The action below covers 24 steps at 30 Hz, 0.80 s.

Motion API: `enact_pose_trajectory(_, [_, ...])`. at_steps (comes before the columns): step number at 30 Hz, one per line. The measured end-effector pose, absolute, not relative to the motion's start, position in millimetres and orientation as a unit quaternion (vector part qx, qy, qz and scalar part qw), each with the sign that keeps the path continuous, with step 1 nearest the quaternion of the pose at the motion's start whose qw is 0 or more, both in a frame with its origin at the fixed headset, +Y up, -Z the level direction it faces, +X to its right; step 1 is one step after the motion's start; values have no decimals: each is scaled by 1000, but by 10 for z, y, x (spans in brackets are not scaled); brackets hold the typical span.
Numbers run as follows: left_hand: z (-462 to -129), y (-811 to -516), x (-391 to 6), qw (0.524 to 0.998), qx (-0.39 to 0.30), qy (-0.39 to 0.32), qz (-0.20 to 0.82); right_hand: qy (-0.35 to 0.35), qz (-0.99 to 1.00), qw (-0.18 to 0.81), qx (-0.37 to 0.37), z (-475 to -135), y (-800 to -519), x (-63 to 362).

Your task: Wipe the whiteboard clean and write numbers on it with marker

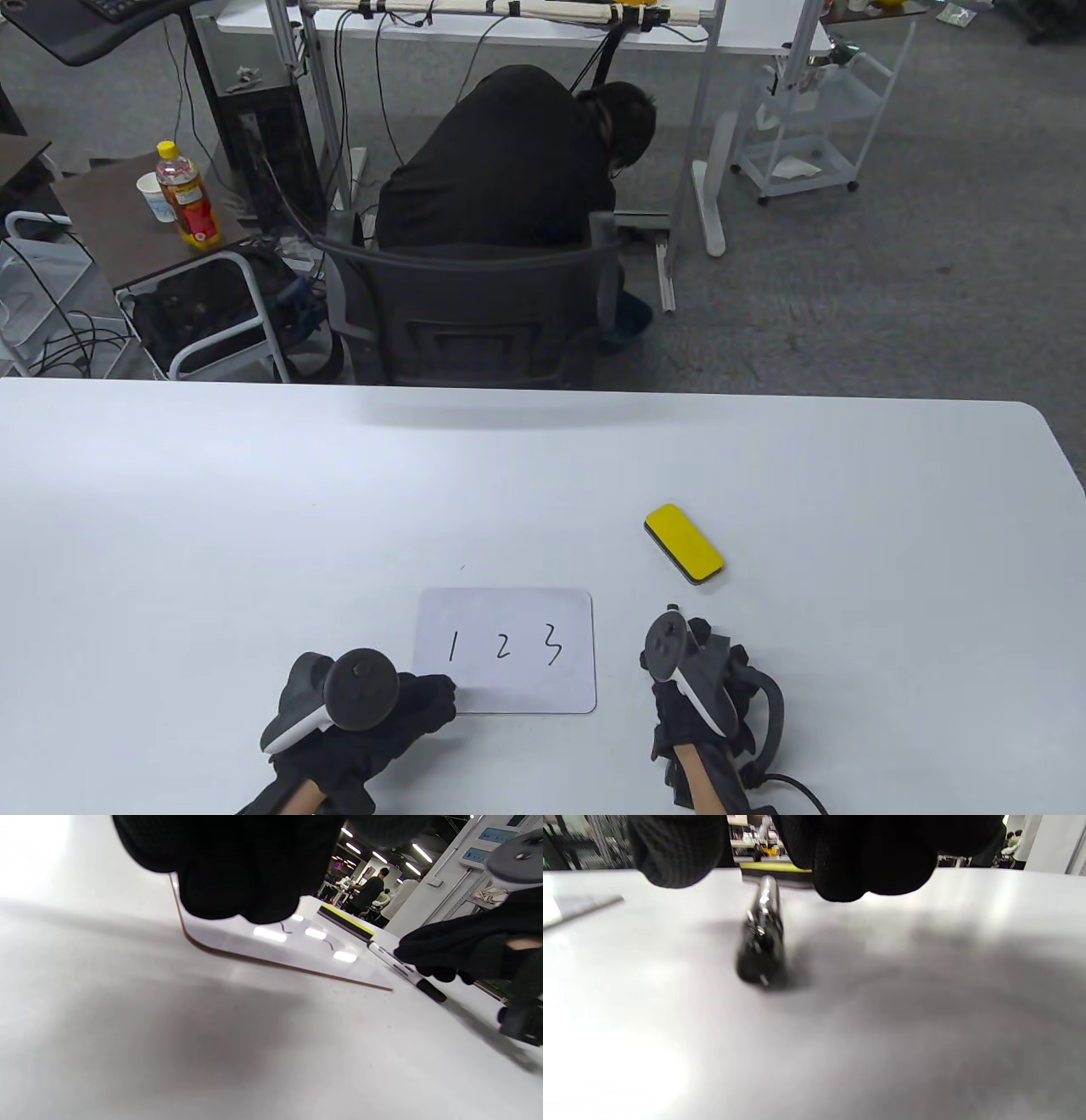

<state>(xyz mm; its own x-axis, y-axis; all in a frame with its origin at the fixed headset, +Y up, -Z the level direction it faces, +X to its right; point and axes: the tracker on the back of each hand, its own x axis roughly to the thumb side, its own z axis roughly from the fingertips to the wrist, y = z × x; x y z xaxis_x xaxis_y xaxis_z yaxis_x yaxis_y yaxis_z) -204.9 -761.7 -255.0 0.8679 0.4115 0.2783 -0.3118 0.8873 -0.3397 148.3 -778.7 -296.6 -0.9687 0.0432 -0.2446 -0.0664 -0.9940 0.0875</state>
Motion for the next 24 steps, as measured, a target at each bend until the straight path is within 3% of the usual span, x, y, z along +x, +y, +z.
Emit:
enact_pose_trajectory(8, [-2443,-7481,-2033,984,-23,-124,129,-71,996,53,-6,-2630,-7420,1013])
enact_pose_trajectory(13, [-2382,-7472,-1976,993,47,-100,47,-130,989,38,66,-2458,-7403,730])
enact_pose_trajectory(17, [-2372,-7491,-1927,992,71,-89,-55,-111,987,1,117,-2400,-7518,551])
enact_pose_trajectory(24, [-2361,-7516,-1875,992,43,-81,-89,-26,989,-68,131,-2405,-7690,435])
